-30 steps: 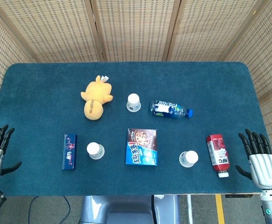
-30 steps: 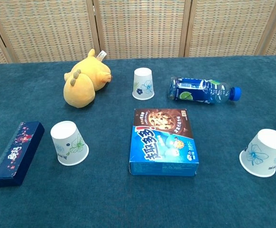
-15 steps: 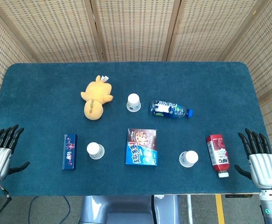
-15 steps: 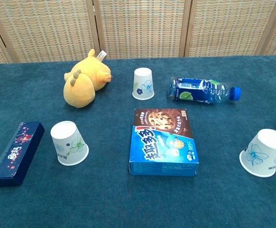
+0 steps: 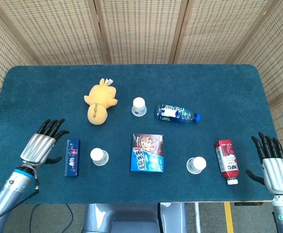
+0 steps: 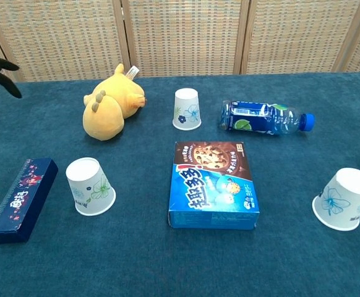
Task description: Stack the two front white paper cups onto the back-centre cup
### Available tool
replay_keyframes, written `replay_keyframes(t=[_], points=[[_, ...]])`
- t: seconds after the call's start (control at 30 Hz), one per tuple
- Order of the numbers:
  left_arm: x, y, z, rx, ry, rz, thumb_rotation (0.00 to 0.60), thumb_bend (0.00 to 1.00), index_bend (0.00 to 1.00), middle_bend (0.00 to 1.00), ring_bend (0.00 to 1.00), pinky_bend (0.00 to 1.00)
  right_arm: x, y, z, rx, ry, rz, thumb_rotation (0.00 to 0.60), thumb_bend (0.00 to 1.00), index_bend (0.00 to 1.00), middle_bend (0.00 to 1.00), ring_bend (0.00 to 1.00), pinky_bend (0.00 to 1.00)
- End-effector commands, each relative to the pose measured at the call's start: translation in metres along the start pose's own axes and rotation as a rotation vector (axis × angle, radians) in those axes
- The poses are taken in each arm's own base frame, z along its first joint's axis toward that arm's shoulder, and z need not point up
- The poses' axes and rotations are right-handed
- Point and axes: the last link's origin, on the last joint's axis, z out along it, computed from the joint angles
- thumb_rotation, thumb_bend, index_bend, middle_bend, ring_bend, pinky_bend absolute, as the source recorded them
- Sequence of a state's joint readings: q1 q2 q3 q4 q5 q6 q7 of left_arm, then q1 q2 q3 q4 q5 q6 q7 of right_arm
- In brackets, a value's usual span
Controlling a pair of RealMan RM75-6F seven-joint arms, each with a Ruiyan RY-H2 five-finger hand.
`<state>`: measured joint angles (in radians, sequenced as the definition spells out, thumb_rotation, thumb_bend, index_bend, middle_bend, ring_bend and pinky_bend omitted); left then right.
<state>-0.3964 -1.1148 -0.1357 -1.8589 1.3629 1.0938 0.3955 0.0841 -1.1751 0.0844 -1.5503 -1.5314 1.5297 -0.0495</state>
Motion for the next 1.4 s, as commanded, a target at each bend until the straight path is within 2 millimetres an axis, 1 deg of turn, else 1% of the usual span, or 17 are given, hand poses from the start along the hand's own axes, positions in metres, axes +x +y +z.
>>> replay_keyframes(t=[0.03, 0.1, 0.27, 0.47, 0.77, 0.9, 1.1, 1.27, 1.4], points=[[0.005, 0.031, 0.022, -0.062, -0.057, 0.025, 0.600, 0.19, 0.24, 0.00, 0.00, 0.00, 0.001, 0.002, 0.001, -0.001, 0.004, 0.007, 0.600, 0.01, 0.00, 0.00, 0.00, 0.00], [0.003, 0.041, 0.027, -0.074, -0.086, 0.035, 0.600, 0.19, 0.24, 0.00, 0.00, 0.00, 0.002, 0.003, 0.001, -0.002, 0.008, 0.016, 0.600, 0.01, 0.00, 0.00, 0.00, 0.00], [0.000, 0.055, 0.032, -0.087, -0.123, 0.063, 0.600, 0.20, 0.24, 0.00, 0.00, 0.00, 0.004, 0.005, 0.001, -0.005, 0.013, 0.030, 0.600, 0.01, 0.00, 0.00, 0.00, 0.00], [-0.013, 0.071, 0.040, -0.086, -0.165, 0.090, 0.600, 0.20, 0.26, 0.00, 0.00, 0.00, 0.007, 0.008, 0.001, -0.009, 0.015, 0.056, 0.600, 0.01, 0.00, 0.00, 0.00, 0.00], [-0.032, 0.086, 0.053, -0.078, -0.203, 0.101, 0.600, 0.20, 0.27, 0.00, 0.00, 0.00, 0.008, 0.010, 0.002, -0.013, 0.015, 0.068, 0.600, 0.01, 0.00, 0.00, 0.00, 0.00], [-0.036, 0.088, 0.056, -0.074, -0.209, 0.119, 0.600, 0.20, 0.30, 0.00, 0.00, 0.00, 0.008, 0.011, 0.002, -0.016, 0.013, 0.074, 0.600, 0.01, 0.00, 0.00, 0.00, 0.00], [-0.043, 0.091, 0.064, -0.066, -0.217, 0.107, 0.600, 0.20, 0.31, 0.00, 0.00, 0.00, 0.009, 0.012, 0.002, -0.014, 0.014, 0.081, 0.600, 0.01, 0.00, 0.00, 0.00, 0.00], [-0.050, 0.097, 0.067, -0.076, -0.214, 0.113, 0.600, 0.21, 0.35, 0.00, 0.00, 0.00, 0.008, 0.013, 0.002, -0.016, 0.006, 0.084, 0.600, 0.01, 0.00, 0.00, 0.00, 0.00], [-0.051, 0.104, 0.070, -0.086, -0.188, 0.092, 0.600, 0.21, 0.44, 0.00, 0.00, 0.00, 0.009, 0.013, 0.002, -0.013, 0.011, 0.087, 0.600, 0.01, 0.00, 0.00, 0.00, 0.00]])
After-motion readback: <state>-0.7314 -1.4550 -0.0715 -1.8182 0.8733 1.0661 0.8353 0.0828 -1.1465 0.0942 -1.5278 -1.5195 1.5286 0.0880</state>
